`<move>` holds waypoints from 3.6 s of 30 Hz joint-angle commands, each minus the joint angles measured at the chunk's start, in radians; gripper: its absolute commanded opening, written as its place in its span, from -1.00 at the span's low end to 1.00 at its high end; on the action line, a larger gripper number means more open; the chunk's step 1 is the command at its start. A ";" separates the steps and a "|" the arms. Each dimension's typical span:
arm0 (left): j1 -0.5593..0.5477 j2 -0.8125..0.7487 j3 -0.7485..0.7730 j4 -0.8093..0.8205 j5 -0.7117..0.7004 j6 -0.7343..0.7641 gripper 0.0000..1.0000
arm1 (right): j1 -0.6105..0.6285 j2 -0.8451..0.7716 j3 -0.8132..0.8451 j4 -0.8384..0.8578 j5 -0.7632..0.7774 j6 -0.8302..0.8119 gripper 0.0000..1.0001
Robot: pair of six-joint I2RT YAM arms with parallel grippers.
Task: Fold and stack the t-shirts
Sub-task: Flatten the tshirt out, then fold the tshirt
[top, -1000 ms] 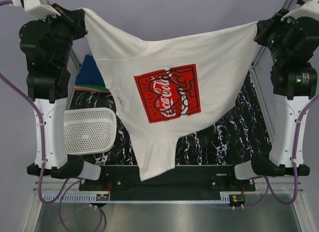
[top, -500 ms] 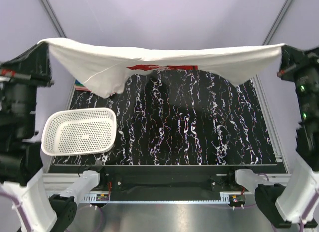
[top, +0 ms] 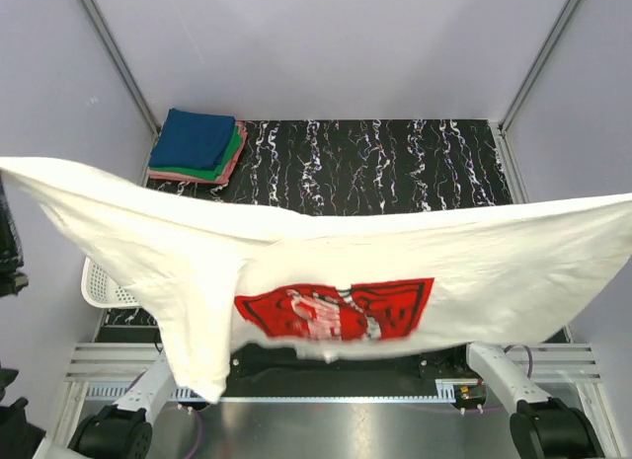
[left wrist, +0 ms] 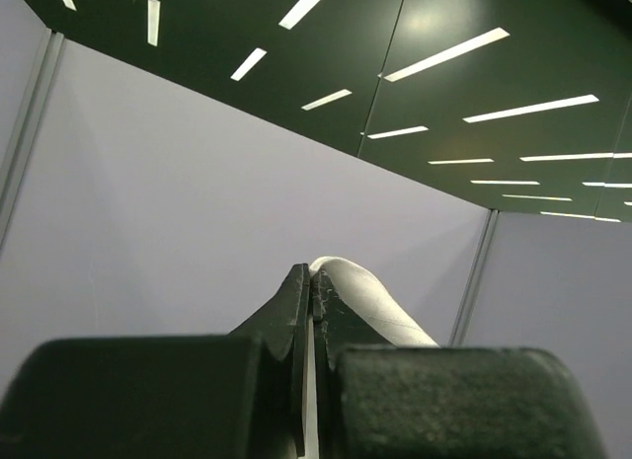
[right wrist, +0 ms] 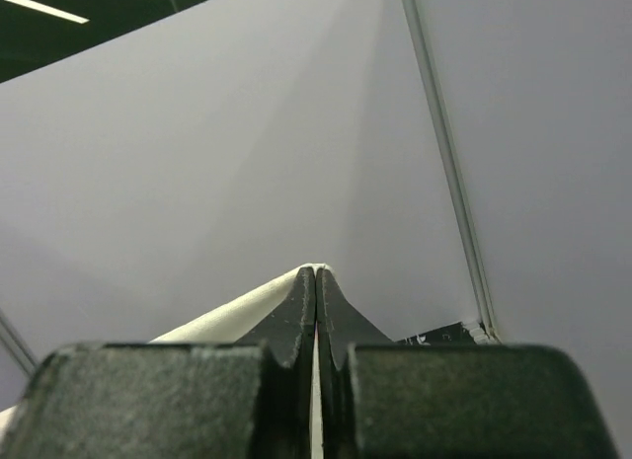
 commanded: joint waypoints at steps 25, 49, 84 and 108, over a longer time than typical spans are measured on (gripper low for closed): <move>-0.003 0.955 -0.426 0.641 0.225 0.198 -1.00 | -0.129 0.664 -0.847 0.848 -0.083 -0.082 -1.00; -0.005 1.344 -0.142 0.610 0.314 0.244 -1.00 | -0.301 1.263 -0.424 0.902 -0.475 0.042 -1.00; -0.078 1.079 -0.619 0.374 0.378 0.416 -1.00 | -0.386 1.347 -0.596 0.823 -0.571 0.119 -1.00; -0.163 1.034 -0.584 -0.057 0.314 0.543 -0.87 | -0.391 1.272 -0.680 0.654 -0.484 0.162 -0.51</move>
